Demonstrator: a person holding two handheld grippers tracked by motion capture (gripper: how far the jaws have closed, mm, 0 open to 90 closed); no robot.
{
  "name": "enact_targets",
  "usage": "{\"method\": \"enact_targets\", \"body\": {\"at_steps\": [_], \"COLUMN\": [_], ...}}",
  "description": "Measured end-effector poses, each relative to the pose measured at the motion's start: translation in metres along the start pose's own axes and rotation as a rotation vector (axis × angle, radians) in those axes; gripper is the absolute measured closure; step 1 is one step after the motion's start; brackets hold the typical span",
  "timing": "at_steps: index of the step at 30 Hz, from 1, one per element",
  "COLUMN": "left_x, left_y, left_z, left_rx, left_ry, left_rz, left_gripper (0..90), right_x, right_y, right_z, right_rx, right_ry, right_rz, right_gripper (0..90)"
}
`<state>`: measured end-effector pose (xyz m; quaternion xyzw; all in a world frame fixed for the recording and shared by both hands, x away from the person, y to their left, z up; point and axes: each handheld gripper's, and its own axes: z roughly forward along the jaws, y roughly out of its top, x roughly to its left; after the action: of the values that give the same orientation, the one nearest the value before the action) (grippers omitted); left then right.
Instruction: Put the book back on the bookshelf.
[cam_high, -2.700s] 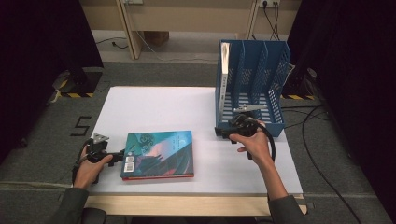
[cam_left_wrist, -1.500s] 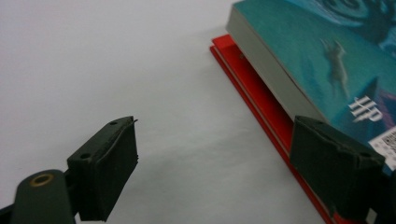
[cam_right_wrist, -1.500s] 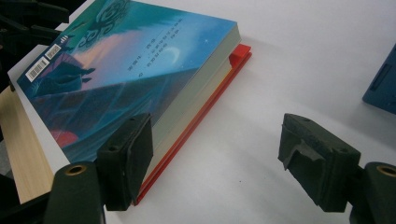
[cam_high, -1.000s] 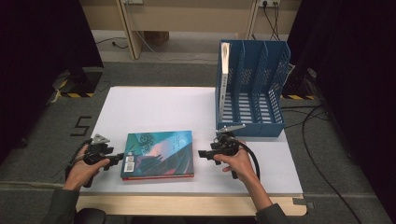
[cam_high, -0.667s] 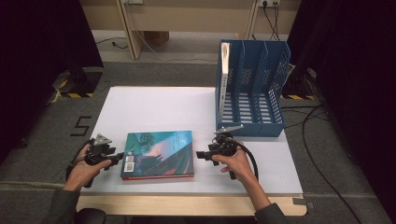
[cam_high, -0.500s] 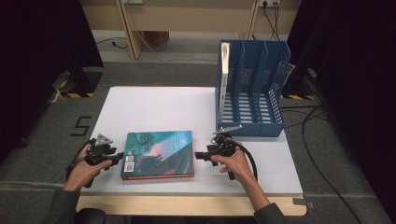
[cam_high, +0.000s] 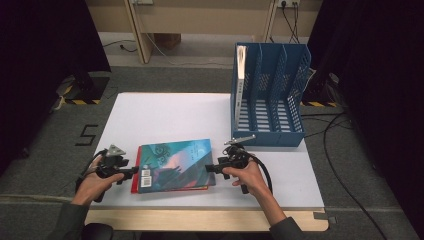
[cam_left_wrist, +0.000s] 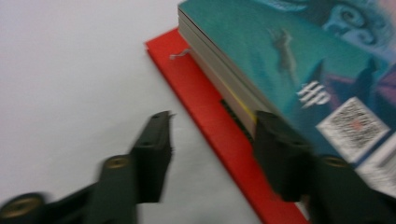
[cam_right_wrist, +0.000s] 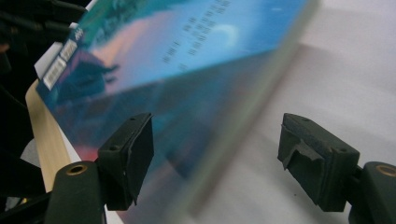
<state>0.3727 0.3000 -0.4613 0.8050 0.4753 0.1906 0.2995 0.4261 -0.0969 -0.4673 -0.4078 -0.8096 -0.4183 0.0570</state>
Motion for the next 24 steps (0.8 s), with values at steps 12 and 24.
{"method": "enact_targets", "body": {"at_steps": [12,24], "left_x": [-0.001,0.000], "left_y": [0.002,0.000], "left_z": [0.001,0.003], "left_rx": [-0.001,-0.008], "left_ry": [-0.003,-0.008], "left_rz": [-0.028,-0.025], "left_gripper": [18.2,17.3], "right_x": [-0.008,-0.010], "right_y": [-0.003,-0.003], "right_z": [0.000,0.013], "right_rx": [0.003,0.023], "right_ry": [0.005,0.070], "right_rz": [0.027,0.069], "right_gripper": [27.4,25.5]}}
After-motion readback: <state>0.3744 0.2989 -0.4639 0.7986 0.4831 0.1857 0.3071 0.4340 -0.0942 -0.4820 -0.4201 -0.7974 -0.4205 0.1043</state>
